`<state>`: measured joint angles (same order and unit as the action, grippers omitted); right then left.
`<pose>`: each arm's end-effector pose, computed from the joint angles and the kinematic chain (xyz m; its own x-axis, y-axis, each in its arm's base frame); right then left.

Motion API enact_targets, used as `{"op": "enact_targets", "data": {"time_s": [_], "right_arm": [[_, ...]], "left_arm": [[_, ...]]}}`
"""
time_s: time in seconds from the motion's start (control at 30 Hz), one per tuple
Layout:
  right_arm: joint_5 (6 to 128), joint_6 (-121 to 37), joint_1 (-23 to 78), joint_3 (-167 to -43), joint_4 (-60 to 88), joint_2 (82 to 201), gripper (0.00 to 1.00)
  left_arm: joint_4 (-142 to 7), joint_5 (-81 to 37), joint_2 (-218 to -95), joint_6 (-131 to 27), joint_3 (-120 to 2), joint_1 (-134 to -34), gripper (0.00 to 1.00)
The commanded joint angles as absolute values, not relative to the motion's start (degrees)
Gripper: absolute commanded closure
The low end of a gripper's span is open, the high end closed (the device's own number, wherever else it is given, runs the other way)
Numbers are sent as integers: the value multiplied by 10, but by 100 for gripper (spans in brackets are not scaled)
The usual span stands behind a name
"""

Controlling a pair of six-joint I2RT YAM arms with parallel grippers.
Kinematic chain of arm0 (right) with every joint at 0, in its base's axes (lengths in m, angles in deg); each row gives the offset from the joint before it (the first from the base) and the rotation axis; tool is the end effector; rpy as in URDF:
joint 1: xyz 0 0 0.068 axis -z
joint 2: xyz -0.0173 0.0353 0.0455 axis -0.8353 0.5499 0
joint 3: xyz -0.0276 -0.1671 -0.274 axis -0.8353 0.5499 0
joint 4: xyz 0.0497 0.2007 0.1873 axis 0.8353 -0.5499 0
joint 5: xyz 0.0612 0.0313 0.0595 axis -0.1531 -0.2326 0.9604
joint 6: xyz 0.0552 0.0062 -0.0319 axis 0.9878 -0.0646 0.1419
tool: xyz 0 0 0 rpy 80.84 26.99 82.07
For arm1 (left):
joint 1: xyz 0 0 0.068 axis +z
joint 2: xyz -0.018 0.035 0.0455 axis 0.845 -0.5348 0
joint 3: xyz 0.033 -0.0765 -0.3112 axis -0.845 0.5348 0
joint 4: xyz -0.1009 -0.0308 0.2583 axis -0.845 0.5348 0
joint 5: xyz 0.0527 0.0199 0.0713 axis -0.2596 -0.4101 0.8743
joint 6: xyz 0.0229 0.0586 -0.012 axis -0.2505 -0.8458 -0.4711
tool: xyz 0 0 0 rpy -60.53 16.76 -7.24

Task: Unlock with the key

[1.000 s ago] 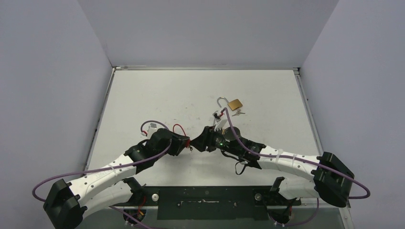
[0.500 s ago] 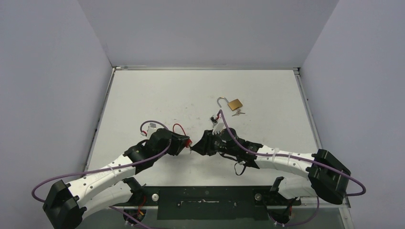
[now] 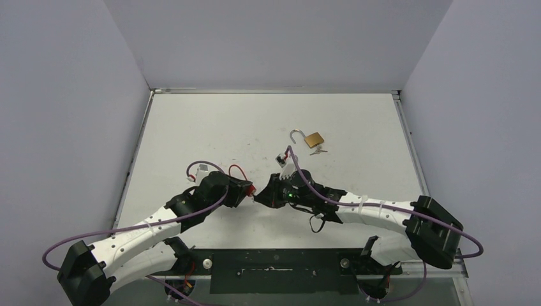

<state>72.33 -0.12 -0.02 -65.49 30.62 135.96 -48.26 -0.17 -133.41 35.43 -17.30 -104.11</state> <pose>0.1526 0.2521 0.2477 -0.8411 0.0511 -0.5384 -0.4477 0.4925 0.7463 0.1385 -0.1284 0.2431 -0.5039 -0.8633 -0.0289 -0.5145 0.3269 -0.7928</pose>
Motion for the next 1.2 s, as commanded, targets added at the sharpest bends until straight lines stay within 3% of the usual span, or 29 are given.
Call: {"op": "enact_targets", "data": {"time_s": [0.0, 0.1, 0.57, 0.9, 1.17], "right_arm": [[716, -17, 5, -690, 325, 1377, 96], [721, -18, 12, -701, 329, 1389, 100], [689, -82, 20, -832, 216, 1457, 100], [795, 28, 88, -841, 246, 1473, 100], [735, -146, 17, -826, 280, 1460, 100]], "left_arm": [[-525, -12, -1329, 366, -189, -1043, 100], [-531, -20, -1328, 367, -186, -1043, 100], [-536, -62, -1364, 341, -199, -1045, 100], [-539, -72, -1379, 278, -224, -1050, 100], [-568, -76, -1362, 303, -208, -1051, 100]]}}
